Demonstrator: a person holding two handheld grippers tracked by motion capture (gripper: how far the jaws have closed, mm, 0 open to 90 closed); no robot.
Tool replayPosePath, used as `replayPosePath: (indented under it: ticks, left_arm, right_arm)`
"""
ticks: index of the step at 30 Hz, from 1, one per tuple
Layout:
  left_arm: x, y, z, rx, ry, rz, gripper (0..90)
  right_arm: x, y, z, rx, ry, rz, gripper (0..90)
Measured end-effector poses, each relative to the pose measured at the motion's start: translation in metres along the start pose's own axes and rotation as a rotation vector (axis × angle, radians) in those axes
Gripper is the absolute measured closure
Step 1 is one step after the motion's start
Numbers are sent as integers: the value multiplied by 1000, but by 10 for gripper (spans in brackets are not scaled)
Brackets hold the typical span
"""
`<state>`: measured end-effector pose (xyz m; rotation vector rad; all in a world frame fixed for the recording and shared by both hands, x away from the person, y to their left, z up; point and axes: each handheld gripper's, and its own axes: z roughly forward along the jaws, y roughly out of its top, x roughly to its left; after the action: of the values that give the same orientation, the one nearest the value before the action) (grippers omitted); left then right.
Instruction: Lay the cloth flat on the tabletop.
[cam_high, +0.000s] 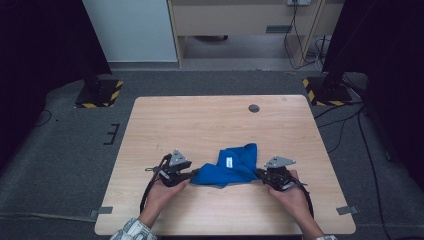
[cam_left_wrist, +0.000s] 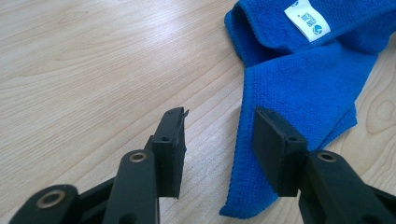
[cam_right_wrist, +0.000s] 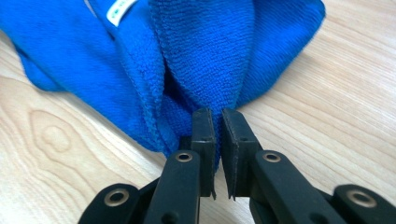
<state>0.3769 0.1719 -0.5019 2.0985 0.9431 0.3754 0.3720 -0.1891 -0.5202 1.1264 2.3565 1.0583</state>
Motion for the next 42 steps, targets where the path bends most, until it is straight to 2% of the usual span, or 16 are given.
replayPosePath:
  ticks: [4,8,13,17,20,24,25,28,29,32,34,35,37,38,39,42]
  left_arm:
    - [-1,0,-1,-3,-5,2,525]
    - [-1,1,-1,-5,-8,4,523]
    - [-1,1,-3,-8,-1,5,522]
    - [-2,0,-7,-9,3,4,522]
    - [-3,0,-9,-9,4,7,519]
    - [-6,-1,-9,0,8,15,494]
    - [-8,-2,-10,7,21,25,449]
    - [-9,-5,-12,11,24,24,400]
    - [-10,-7,-14,17,19,21,380]
    - [-11,-10,-17,28,11,16,328]
    - [-12,-14,-21,23,-4,28,302]
    - [-12,-16,-21,32,-11,35,276]
    - [-11,-19,-20,48,-9,43,273]
    - [-11,-19,-20,48,-9,43,274]
    - [-10,-19,-18,55,-15,38,274]
    - [-9,-19,-15,53,-29,26,289]
  right_arm:
    - [-4,-3,1,18,-13,16,805]
    - [-3,1,-5,-35,-16,13,709]
    - [1,11,-15,-104,-19,1,646]
    - [5,22,-26,-171,-8,-9,712]
    - [10,32,-29,-194,9,-33,761]
    - [19,41,-22,-178,18,-61,744]
    - [24,47,-13,-163,15,-65,705]
    - [27,52,-4,-151,14,-71,650]
    - [30,58,6,-136,14,-77,589]
    - [34,62,15,-123,18,-84,547]
    - [38,66,26,-89,15,-100,476]
    - [39,67,30,-66,9,-100,489]
    - [39,67,35,-33,-1,-119,591]
    - [39,67,35,-33,-1,-119,591]
    - [37,66,37,-9,0,-119,730]
    - [33,66,36,0,12,-112,847]
